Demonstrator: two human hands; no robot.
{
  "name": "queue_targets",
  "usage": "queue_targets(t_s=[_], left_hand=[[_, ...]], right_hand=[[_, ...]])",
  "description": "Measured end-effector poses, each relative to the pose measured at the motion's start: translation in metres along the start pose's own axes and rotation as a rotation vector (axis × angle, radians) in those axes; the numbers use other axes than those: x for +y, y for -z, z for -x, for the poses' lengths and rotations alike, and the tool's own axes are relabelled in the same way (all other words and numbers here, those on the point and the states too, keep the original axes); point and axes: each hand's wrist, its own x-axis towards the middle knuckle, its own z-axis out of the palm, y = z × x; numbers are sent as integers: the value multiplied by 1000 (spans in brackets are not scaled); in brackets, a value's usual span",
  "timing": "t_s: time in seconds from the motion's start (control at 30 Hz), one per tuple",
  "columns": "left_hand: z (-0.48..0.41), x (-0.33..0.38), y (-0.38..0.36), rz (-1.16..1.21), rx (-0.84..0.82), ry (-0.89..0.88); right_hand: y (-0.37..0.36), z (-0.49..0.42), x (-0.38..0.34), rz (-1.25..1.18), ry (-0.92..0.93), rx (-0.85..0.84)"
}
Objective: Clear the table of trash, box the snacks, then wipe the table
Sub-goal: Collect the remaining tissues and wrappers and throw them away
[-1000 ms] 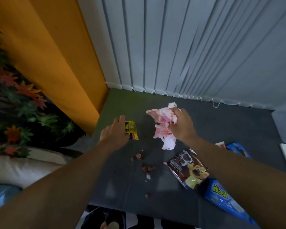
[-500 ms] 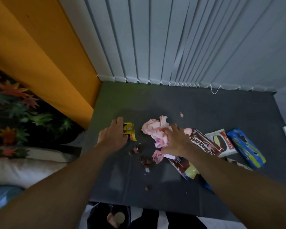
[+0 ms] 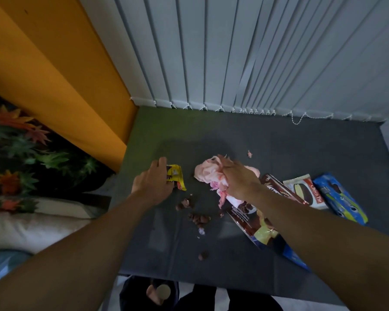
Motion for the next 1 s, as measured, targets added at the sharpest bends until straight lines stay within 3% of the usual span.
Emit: queue_targets(t_s=[0.13,0.37,0.53,1.0], left_hand=[[-1,1,1,3,-5,10],[-5,6,6,3,15,-18],[-4,9,-2,2,12,-14],[4,6,2,24,12,-66]], right_hand=[[3,-1,-1,114,76,-4],[7,3,17,8,-67,178],[9,-12,36,-84,-205,32],[18,32,8,-155,-84,119]])
